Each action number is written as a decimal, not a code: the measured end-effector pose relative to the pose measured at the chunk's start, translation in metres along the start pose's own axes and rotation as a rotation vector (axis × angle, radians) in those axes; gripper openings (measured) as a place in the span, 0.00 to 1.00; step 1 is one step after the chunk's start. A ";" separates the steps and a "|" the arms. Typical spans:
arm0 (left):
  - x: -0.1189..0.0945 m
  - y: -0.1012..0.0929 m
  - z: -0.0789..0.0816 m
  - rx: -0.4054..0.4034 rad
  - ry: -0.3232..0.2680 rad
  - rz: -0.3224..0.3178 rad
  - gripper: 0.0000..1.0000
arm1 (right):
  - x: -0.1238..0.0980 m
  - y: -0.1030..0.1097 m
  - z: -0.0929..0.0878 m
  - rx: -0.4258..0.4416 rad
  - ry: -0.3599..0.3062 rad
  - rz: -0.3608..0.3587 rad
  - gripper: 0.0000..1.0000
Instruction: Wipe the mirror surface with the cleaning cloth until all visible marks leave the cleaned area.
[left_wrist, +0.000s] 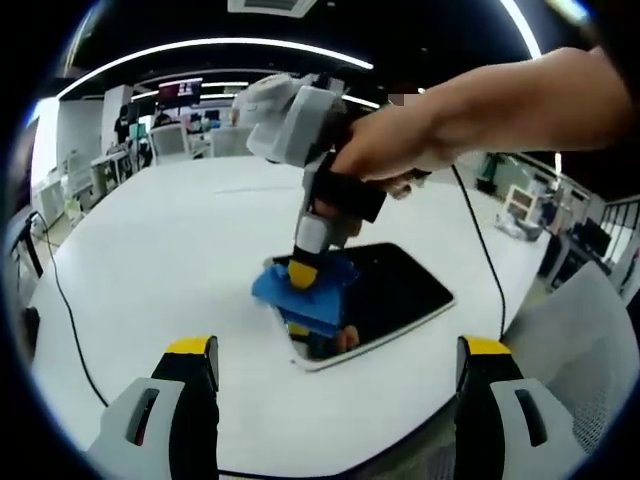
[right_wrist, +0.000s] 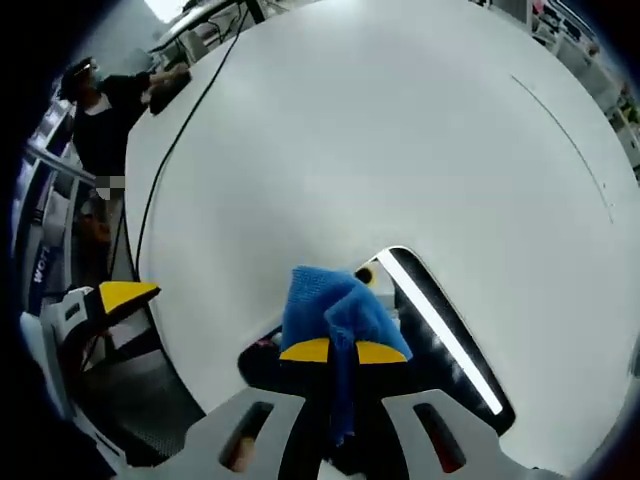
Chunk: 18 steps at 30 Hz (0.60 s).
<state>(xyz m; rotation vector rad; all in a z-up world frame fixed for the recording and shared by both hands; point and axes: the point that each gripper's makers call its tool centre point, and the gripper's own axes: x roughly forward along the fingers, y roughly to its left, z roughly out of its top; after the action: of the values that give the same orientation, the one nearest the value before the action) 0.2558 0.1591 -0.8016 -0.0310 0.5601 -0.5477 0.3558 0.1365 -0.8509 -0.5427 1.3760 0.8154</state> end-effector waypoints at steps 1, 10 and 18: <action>0.000 0.000 0.000 -0.002 -0.002 0.000 0.99 | 0.000 0.000 0.000 0.001 -0.003 0.000 0.01; 0.001 0.001 -0.001 0.000 0.000 0.000 0.99 | 0.001 -0.017 0.015 0.000 -0.009 -0.010 0.01; 0.001 0.001 0.000 0.006 0.000 0.004 0.99 | 0.003 -0.028 0.025 0.024 -0.023 -0.007 0.01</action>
<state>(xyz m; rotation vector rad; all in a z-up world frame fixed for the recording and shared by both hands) 0.2568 0.1601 -0.8024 -0.0238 0.5585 -0.5459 0.3934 0.1384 -0.8535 -0.5178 1.3602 0.7966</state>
